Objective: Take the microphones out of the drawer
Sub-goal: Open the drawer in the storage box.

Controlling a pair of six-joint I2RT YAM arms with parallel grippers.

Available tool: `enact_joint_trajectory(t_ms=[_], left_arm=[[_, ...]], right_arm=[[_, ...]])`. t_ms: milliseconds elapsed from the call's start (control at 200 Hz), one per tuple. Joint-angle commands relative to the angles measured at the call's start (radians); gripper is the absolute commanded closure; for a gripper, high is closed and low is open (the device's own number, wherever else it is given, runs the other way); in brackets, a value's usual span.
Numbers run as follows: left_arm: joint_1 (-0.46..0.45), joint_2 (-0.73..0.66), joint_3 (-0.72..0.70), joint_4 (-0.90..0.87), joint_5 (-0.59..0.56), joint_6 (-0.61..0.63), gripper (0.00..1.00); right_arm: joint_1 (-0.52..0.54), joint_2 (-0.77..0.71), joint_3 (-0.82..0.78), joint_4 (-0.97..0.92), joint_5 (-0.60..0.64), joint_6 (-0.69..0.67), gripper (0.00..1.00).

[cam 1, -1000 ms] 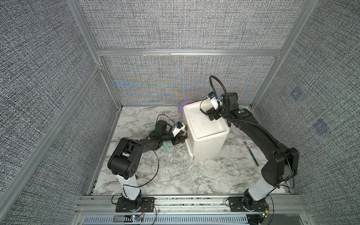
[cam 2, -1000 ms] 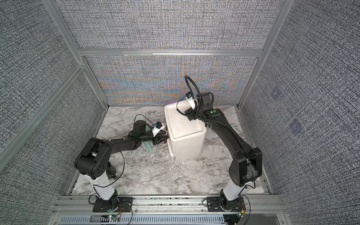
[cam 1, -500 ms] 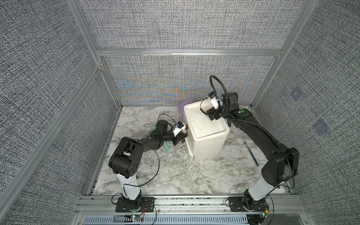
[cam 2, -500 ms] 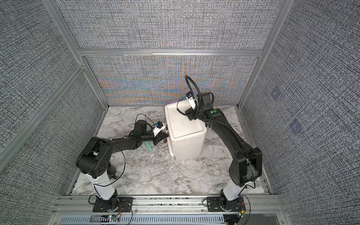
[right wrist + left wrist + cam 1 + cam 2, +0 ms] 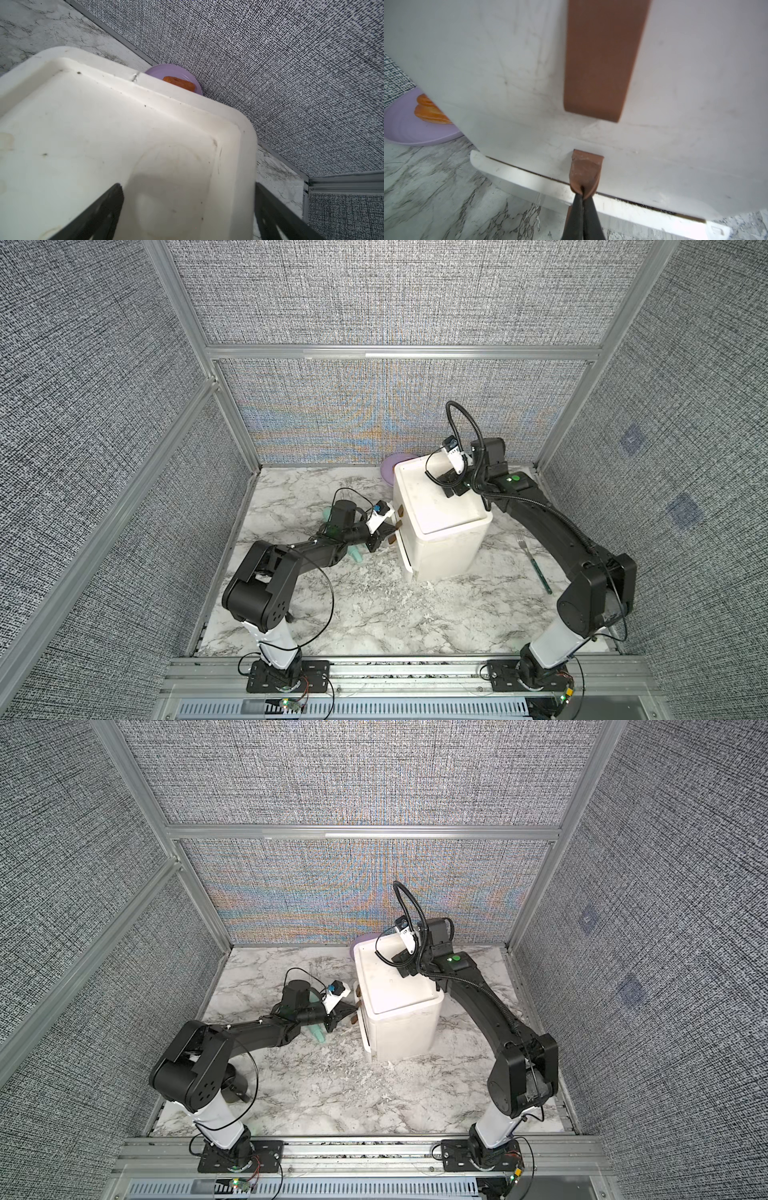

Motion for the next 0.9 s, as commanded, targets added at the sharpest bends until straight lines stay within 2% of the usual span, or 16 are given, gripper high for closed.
enact_joint_trajectory(t_ms=[0, 676, 896], left_arm=[[0.000, -0.033, -0.019, 0.066, -0.020, 0.001, 1.00], [0.000, -0.298, -0.221, 0.061, -0.296, -0.050, 1.00], [0.000, -0.363, -0.187, -0.055, -0.320, -0.087, 1.00]], right_arm=[[0.000, 0.028, -0.024, -0.247, -0.047, -0.009, 0.02], [-0.010, 0.035, -0.033, -0.231, -0.044, -0.008, 0.02], [-0.011, 0.036, -0.031, -0.228, -0.045, -0.006, 0.02]])
